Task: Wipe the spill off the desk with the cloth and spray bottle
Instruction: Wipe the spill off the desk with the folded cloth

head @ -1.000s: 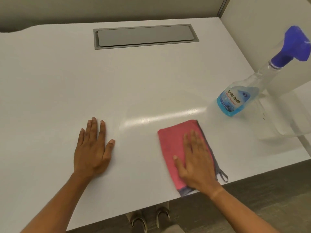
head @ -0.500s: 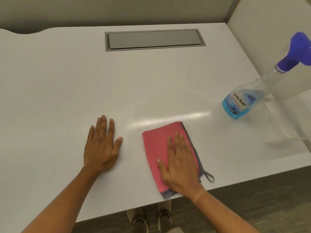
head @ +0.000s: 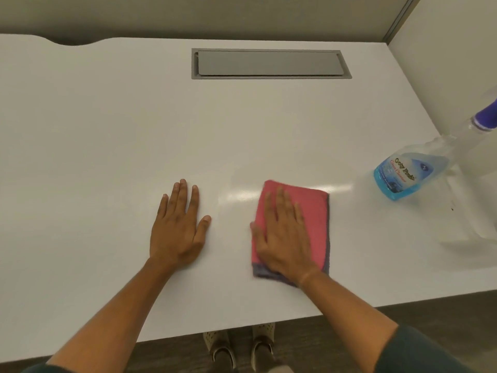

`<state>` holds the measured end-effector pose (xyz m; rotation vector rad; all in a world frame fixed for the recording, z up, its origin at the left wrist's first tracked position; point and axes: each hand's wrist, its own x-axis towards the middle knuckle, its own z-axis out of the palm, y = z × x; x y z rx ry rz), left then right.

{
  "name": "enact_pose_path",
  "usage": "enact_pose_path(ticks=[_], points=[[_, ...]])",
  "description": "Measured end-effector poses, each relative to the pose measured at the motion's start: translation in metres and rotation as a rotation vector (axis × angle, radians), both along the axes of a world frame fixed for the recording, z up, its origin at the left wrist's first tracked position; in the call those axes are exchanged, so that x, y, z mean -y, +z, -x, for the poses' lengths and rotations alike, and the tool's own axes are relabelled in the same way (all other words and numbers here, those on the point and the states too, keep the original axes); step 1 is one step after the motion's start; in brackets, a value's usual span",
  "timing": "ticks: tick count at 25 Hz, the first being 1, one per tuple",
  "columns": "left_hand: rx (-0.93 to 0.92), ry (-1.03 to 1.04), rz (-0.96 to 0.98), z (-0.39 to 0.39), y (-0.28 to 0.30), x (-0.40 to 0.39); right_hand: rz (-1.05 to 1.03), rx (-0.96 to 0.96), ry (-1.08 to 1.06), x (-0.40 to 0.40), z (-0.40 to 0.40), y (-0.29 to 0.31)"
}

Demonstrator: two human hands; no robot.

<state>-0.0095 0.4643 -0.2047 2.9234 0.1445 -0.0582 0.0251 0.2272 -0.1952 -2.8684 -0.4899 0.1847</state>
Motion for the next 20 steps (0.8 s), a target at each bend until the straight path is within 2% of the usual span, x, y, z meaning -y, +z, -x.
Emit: enact_pose_path(ticks=[3, 5, 9, 13, 17, 20], points=[[-0.001, 0.008, -0.003, 0.000, 0.000, 0.001, 0.017, -0.025, -0.371, -0.008, -0.044, 0.002], [-0.001, 0.010, -0.004, -0.001, 0.000, 0.001, 0.050, -0.027, -0.412, -0.011, -0.062, 0.005], [-0.003, 0.005, -0.010, -0.001, 0.000, 0.001, 0.082, 0.014, -0.076, -0.025, -0.058, 0.006], [-0.012, -0.002, -0.021, -0.002, 0.000, 0.000, 0.016, -0.005, 0.186, -0.044, -0.013, 0.007], [-0.016, 0.002, -0.017, -0.001, 0.000, 0.000, -0.035, -0.013, 0.272, -0.045, 0.051, -0.002], [-0.012, 0.009, -0.001, -0.002, 0.000, 0.001, -0.001, -0.003, 0.222, -0.059, 0.034, -0.003]])
